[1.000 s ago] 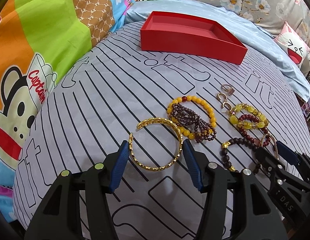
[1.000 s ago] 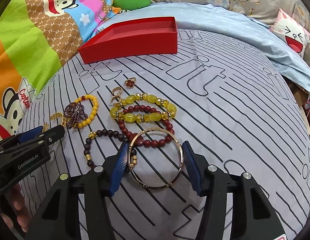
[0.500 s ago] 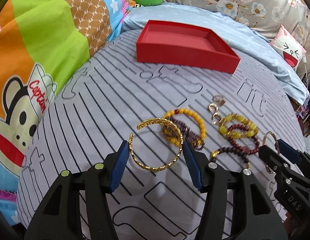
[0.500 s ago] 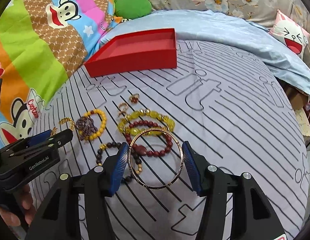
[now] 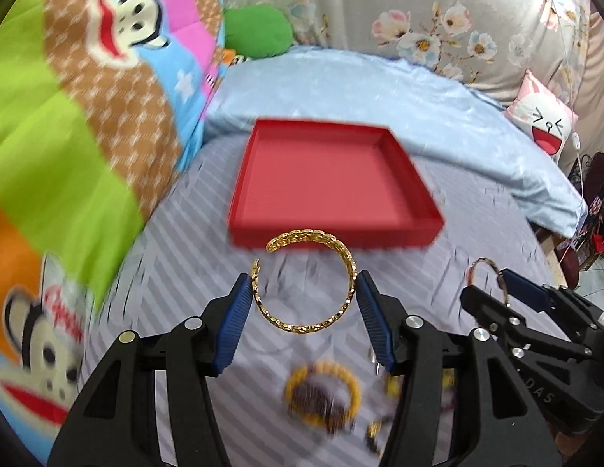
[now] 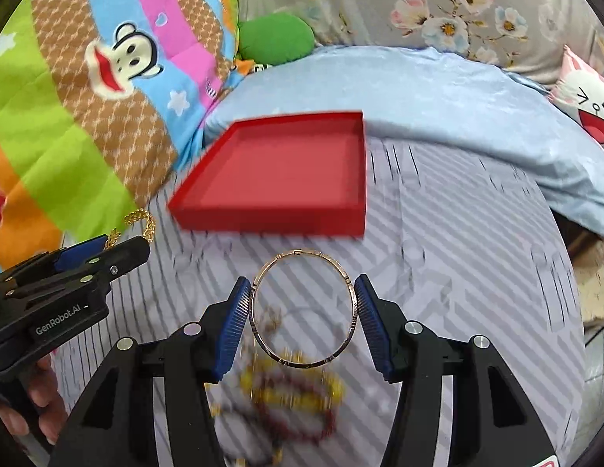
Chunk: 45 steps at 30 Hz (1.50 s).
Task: Organize jewelry
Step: 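Lift both bangles and carry them over the red tray with both tools, then lower both bangles into the red tray and open both tools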
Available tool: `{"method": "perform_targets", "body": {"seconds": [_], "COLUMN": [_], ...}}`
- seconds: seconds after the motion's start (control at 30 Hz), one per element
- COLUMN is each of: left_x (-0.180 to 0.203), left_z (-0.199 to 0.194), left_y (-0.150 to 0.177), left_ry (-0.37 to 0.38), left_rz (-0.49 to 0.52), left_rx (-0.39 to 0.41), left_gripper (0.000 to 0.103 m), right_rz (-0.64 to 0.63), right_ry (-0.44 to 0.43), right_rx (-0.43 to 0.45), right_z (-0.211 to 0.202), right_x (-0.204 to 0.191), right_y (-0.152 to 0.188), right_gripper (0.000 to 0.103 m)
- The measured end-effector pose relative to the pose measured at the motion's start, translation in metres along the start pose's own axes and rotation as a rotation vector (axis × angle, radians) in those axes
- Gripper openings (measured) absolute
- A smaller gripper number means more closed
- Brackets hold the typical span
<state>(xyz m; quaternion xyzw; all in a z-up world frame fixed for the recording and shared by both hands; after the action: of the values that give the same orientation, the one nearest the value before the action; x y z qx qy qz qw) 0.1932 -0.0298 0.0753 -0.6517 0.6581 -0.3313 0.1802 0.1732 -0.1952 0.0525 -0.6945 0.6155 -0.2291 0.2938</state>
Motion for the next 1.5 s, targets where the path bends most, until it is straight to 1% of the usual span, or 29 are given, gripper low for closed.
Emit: {"method": "perform_targets", "body": {"seconds": [0.13,0.23,0.37,0.53,0.67,0.73,1.0,1.1,1.27,1.4,1.5], "left_x": [0.008,0.013,0.019,0.022,0.017,0.014,0.010,0.010,0.010,0.006,0.007], "left_z": [0.024,0.056,0.100,0.150,0.183,0.194,0.219,0.224,0.225,0.221,0.215], "left_y": [-0.043,-0.079,-0.109,-0.135,-0.145,-0.148,-0.151,-0.150,-0.153,-0.157,-0.158], "left_ry": [0.002,-0.012,-0.020,-0.040,-0.032,-0.040,-0.067,-0.071,-0.124,-0.116,-0.113], "left_rz": [0.027,0.047,0.066,0.078,0.060,0.058,0.050,0.049,0.066,0.040,0.042], "left_rx": [0.019,0.019,-0.005,-0.026,-0.069,-0.079,-0.113,-0.121,-0.090,-0.086,-0.077], "left_gripper": [0.053,0.053,0.053,0.053,0.053,0.053,0.053,0.053,0.062,0.065,0.066], "right_rz": [-0.001,-0.031,-0.042,-0.029,-0.012,-0.011,-0.035,-0.045,-0.044,-0.040,-0.051], "right_ry": [-0.003,0.020,0.023,0.019,-0.001,-0.007,0.024,0.036,0.052,0.054,0.061], "right_rx": [-0.001,-0.001,-0.026,-0.072,-0.111,-0.131,-0.161,-0.154,-0.144,-0.126,-0.101], "right_z": [0.027,0.052,0.095,0.144,0.176,0.188,0.212,0.214,0.213,0.207,0.194], "right_x": [0.013,0.021,0.030,0.038,0.044,0.045,0.047,0.048,0.050,0.051,0.049], "right_y": [-0.042,-0.075,-0.110,-0.137,-0.148,-0.151,-0.157,-0.157,-0.158,-0.160,-0.163], "right_gripper": [0.053,0.053,0.053,0.053,0.053,0.053,0.053,0.054,0.056,0.061,0.061]}}
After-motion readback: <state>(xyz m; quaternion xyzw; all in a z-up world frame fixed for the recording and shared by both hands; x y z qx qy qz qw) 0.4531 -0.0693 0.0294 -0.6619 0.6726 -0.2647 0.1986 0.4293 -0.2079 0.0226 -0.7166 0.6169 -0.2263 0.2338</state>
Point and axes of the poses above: each gripper's, at about its wrist camera, not at the fingertips, and z roughly the way its jaws point, x to its right, y to its underside, the point moved 4 cm from there along z, roughly the way its jaws point, and after that the axes turned 9 degrees about -z, right-handed, at the moved point
